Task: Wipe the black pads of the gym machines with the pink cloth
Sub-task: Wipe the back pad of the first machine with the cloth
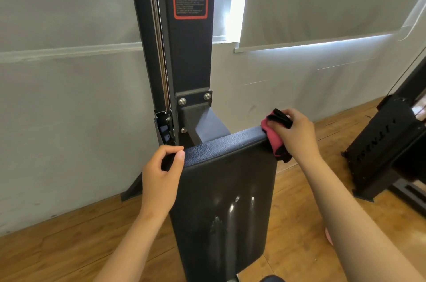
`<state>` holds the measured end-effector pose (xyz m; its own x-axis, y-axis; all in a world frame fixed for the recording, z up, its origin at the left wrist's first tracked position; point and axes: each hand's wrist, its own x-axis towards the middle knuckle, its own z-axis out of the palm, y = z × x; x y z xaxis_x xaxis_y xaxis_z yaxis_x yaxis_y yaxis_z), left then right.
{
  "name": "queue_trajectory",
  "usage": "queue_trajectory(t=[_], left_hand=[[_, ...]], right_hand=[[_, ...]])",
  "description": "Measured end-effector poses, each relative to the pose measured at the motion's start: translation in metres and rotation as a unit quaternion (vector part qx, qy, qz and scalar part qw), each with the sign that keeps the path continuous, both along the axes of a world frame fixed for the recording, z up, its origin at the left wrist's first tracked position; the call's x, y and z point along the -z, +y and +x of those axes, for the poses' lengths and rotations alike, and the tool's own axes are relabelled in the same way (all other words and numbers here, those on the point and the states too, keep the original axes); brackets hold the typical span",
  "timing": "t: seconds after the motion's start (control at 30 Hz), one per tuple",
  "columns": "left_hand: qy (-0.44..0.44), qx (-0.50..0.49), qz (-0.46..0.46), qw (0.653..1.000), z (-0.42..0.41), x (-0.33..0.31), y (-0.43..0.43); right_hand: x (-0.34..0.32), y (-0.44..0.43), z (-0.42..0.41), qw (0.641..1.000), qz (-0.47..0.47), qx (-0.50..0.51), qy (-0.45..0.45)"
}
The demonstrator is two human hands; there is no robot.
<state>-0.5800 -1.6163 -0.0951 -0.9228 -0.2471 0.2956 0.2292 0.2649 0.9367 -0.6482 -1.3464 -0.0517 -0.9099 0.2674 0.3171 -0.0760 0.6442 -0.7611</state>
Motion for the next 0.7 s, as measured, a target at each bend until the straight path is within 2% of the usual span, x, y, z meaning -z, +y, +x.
queue_trajectory(t=[0.2, 0.53, 0.6, 0.7], left_hand=[[0.003, -0.001, -0.006, 1.0, -0.002, 0.001, 0.0], [0.01, -0.011, 0.003, 1.0, -0.004, 0.005, 0.002], [0.014, -0.012, 0.003, 1.0, -0.005, 0.006, 0.002], [0.01, -0.012, 0.008, 1.0, -0.005, 0.006, 0.001]], right_hand=[[0.003, 0.001, 0.004, 0.999, -0.043, 0.016, -0.002], [0.014, -0.003, -0.006, 0.996, 0.068, -0.055, 0.021], [0.006, 0.0, -0.02, 0.992, 0.08, -0.102, -0.003], [-0.008, 0.005, -0.035, 0.98, 0.027, -0.178, -0.089]])
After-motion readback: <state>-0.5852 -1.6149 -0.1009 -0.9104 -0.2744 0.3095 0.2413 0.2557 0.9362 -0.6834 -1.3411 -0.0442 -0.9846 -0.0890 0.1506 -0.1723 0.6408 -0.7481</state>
